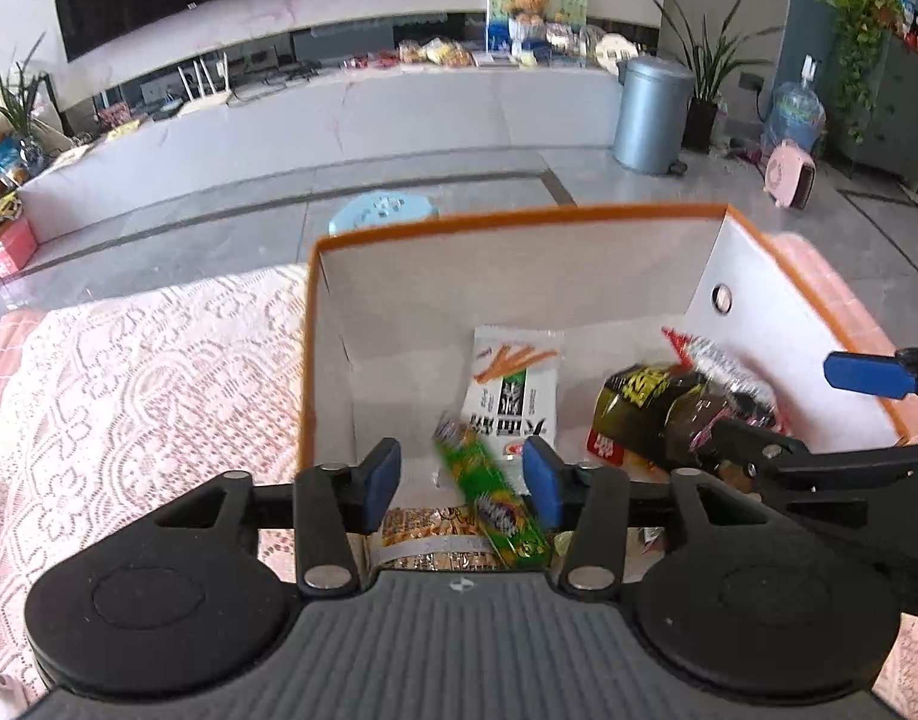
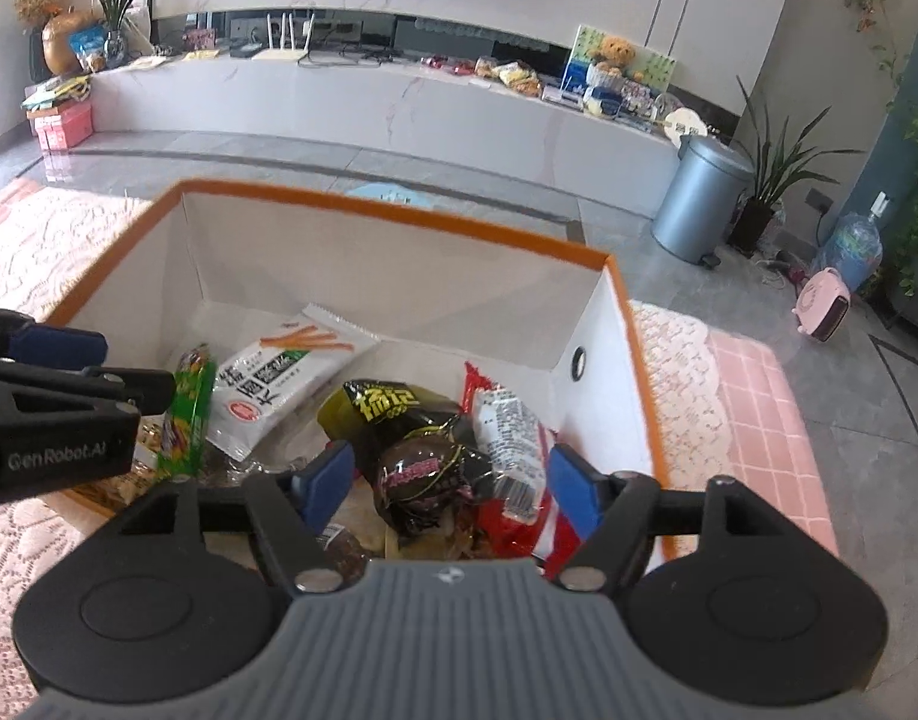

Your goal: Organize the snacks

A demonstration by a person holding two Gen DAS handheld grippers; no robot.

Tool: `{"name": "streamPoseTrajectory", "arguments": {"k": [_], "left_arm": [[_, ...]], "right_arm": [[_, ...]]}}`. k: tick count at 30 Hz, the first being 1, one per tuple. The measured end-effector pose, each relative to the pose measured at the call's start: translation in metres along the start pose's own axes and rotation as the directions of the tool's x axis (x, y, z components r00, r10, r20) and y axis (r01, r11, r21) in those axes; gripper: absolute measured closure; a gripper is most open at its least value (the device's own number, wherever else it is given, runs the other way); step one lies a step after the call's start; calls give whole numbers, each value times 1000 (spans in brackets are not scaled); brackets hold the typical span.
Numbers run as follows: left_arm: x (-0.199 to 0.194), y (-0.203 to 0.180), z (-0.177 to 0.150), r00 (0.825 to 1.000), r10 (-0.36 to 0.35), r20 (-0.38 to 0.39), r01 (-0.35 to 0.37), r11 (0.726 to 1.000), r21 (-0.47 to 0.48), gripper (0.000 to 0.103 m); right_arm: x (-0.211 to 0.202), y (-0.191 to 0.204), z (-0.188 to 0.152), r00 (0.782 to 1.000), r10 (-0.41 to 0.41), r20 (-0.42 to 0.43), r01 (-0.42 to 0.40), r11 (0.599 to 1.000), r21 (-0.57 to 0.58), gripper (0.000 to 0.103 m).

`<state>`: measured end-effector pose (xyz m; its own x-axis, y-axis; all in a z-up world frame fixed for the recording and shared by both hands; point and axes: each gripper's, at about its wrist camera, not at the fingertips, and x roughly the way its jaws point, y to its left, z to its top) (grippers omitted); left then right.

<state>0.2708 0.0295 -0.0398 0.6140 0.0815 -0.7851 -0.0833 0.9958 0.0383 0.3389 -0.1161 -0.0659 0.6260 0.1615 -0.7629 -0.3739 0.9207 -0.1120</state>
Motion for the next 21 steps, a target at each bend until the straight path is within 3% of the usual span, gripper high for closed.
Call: {"name": "streamPoseTrajectory", "arguments": {"k": [9, 16, 21], "left_arm": [[-61, 2, 1, 993, -17, 120, 24, 998, -62, 36], [-110, 4, -16, 976, -24, 218, 48, 993, -105, 31], [-145, 2, -33, 953, -8, 303, 41, 994, -102, 24]], "right_arm": [[-62, -10, 0, 996, 5, 87, -8, 999, 34, 11], [-131, -18, -17, 982, 12, 191, -27, 997, 77, 6], [-176, -23, -35, 963, 15, 268, -52, 990, 131, 4]]}}
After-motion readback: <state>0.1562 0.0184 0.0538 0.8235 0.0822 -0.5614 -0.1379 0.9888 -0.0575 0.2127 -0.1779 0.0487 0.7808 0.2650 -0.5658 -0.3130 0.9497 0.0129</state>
